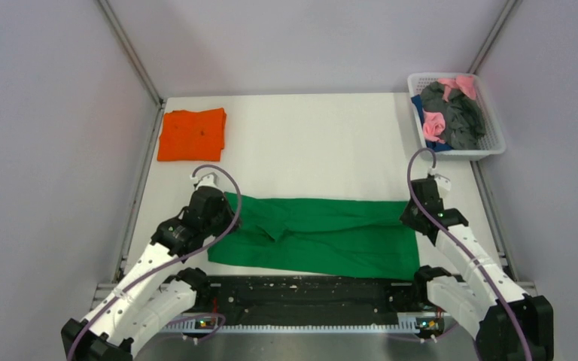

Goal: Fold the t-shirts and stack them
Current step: Fold the other side of the tshirt into a rectangle, then rotate the tshirt 90 degrees

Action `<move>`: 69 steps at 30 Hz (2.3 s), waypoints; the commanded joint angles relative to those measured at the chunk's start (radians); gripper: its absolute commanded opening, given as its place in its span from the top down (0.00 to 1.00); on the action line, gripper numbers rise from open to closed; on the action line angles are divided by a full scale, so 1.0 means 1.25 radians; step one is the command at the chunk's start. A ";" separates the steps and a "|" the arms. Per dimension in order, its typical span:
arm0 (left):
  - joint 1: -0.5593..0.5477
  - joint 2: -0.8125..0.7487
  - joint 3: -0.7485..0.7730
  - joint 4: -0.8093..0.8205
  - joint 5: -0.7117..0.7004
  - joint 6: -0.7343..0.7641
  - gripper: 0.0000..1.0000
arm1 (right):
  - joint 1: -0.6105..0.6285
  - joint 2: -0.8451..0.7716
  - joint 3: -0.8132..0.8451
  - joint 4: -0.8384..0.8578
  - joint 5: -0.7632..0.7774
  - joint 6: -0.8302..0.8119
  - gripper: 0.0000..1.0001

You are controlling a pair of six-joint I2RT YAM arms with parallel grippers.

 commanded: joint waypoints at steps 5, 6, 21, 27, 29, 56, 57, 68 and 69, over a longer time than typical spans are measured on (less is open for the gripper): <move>-0.010 -0.076 -0.082 -0.085 0.027 -0.101 0.77 | 0.024 -0.092 -0.014 -0.073 0.025 0.119 0.60; -0.010 -0.091 -0.086 -0.089 0.036 -0.106 0.73 | 0.025 -0.107 -0.015 -0.072 0.025 0.126 0.55; -0.019 -0.015 0.068 -0.038 0.099 -0.033 0.01 | 0.024 -0.195 -0.046 0.057 -0.058 0.029 0.01; -0.038 0.083 0.079 0.081 0.151 -0.014 0.01 | 0.025 -0.135 -0.054 0.118 -0.159 0.003 0.01; -0.053 0.129 0.051 0.108 0.157 -0.039 0.01 | 0.025 -0.121 -0.056 0.128 -0.164 -0.004 0.01; -0.066 0.054 0.122 -0.052 -0.041 -0.066 0.01 | 0.025 0.013 -0.083 0.332 -0.489 -0.055 0.01; -0.066 0.084 0.102 0.008 -0.007 -0.065 0.01 | 0.024 0.028 -0.087 0.341 -0.492 -0.054 0.01; -0.018 0.554 0.094 0.279 0.098 -0.048 0.01 | 0.028 0.165 -0.108 0.355 -0.517 -0.101 0.01; -0.009 0.591 0.113 0.294 0.100 -0.045 0.01 | 0.028 0.169 -0.114 0.356 -0.525 -0.106 0.01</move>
